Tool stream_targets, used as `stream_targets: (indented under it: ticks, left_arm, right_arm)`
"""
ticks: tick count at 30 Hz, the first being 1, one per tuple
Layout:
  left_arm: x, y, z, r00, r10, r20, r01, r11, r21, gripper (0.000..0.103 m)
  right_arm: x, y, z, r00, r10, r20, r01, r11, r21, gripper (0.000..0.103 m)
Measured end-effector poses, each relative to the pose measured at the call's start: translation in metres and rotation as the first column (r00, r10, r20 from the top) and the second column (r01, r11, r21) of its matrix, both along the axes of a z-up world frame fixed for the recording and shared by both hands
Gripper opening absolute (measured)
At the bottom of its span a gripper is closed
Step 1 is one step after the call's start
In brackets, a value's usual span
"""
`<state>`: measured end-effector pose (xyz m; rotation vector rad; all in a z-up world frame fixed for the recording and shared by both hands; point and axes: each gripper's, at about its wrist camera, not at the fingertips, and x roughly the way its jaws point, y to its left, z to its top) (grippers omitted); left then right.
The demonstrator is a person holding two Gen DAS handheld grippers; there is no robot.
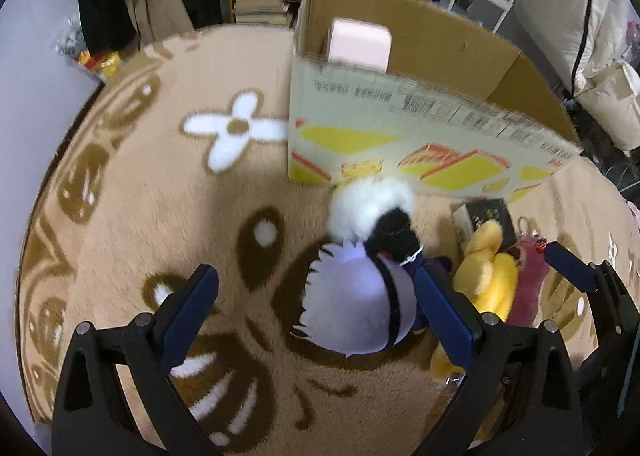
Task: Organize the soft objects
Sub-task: 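Grasp the white-haired purple plush doll with the left tool while the right tool grasps the yellow plush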
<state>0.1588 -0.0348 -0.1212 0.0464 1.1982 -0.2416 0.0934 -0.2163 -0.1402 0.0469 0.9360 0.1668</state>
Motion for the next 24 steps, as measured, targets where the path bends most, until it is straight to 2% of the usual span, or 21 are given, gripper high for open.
stream_targets:
  ticks: [7,14,19,24]
  left_arm:
    - [0.002,-0.005,-0.018,0.998,-0.012,-0.055,0.012,1.0,-0.006,0.097]
    - [0.007,0.0,-0.031,0.993,0.019,-0.115,-0.029,0.996,-0.086,0.096]
    - [0.006,-0.005,-0.04,0.989,0.0,-0.15,-0.02,0.992,-0.126,0.088]
    - [0.002,-0.009,-0.041,0.987,-0.01,-0.16,-0.019,0.983,-0.18,0.071]
  right_arm:
    - [0.01,0.009,-0.025,0.996,0.045,-0.08,-0.047,0.999,-0.026,0.102]
    - [0.011,0.014,-0.03,0.991,0.078,-0.107,-0.076,0.997,0.015,0.085]
    - [0.01,0.019,-0.031,0.99,0.089,-0.108,-0.089,0.996,0.007,0.082]
    - [0.014,0.021,-0.033,0.99,0.084,-0.114,-0.083,0.996,0.013,0.082]
